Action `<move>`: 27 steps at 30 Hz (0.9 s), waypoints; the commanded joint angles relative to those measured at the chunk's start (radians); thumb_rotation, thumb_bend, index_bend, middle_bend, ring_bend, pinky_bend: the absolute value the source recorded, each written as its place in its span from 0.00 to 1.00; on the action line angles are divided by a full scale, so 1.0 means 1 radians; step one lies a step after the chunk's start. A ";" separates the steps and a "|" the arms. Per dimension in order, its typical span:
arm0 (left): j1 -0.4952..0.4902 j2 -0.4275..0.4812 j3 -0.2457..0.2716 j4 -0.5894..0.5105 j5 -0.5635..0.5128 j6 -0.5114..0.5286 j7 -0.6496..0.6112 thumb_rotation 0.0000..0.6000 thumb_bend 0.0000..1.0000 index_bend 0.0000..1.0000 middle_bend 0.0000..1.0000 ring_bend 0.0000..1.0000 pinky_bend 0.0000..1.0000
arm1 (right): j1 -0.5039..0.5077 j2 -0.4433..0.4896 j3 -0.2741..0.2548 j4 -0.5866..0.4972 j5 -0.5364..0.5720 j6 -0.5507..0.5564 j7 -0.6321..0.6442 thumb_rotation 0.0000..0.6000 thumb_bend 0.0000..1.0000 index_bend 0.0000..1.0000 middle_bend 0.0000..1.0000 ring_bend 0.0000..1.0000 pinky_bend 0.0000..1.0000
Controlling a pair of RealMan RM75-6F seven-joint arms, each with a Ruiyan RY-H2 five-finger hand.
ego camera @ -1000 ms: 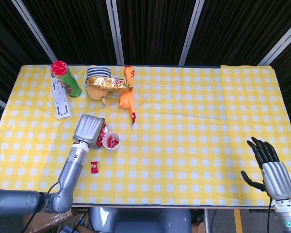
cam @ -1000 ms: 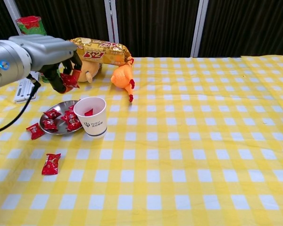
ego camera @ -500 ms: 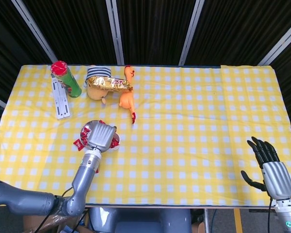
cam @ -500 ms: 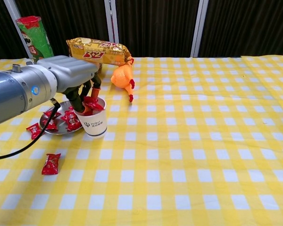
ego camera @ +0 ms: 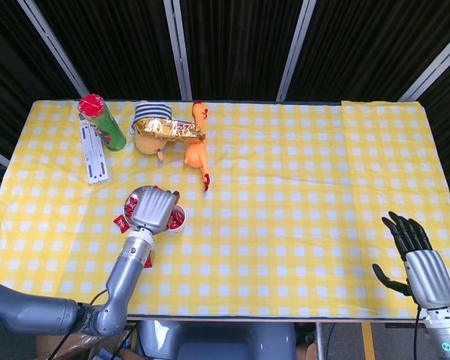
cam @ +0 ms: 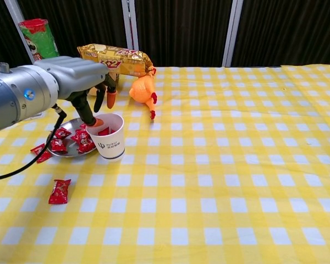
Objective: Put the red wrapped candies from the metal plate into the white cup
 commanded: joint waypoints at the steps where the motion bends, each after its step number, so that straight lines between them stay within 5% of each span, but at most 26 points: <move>1: 0.014 0.029 -0.002 -0.014 0.011 0.007 -0.020 1.00 0.32 0.40 0.45 0.93 0.95 | 0.000 0.000 0.000 0.001 0.002 -0.001 0.000 1.00 0.39 0.00 0.00 0.00 0.00; 14: 0.058 0.101 0.023 0.067 -0.056 -0.049 -0.065 1.00 0.29 0.20 0.30 0.93 0.95 | 0.002 0.000 0.000 -0.002 0.005 -0.008 0.000 1.00 0.39 0.00 0.00 0.00 0.00; 27: 0.021 0.012 0.036 0.231 -0.152 -0.139 -0.022 1.00 0.27 0.19 0.25 0.93 0.95 | 0.005 0.002 0.001 -0.005 0.011 -0.015 0.010 1.00 0.39 0.00 0.00 0.00 0.00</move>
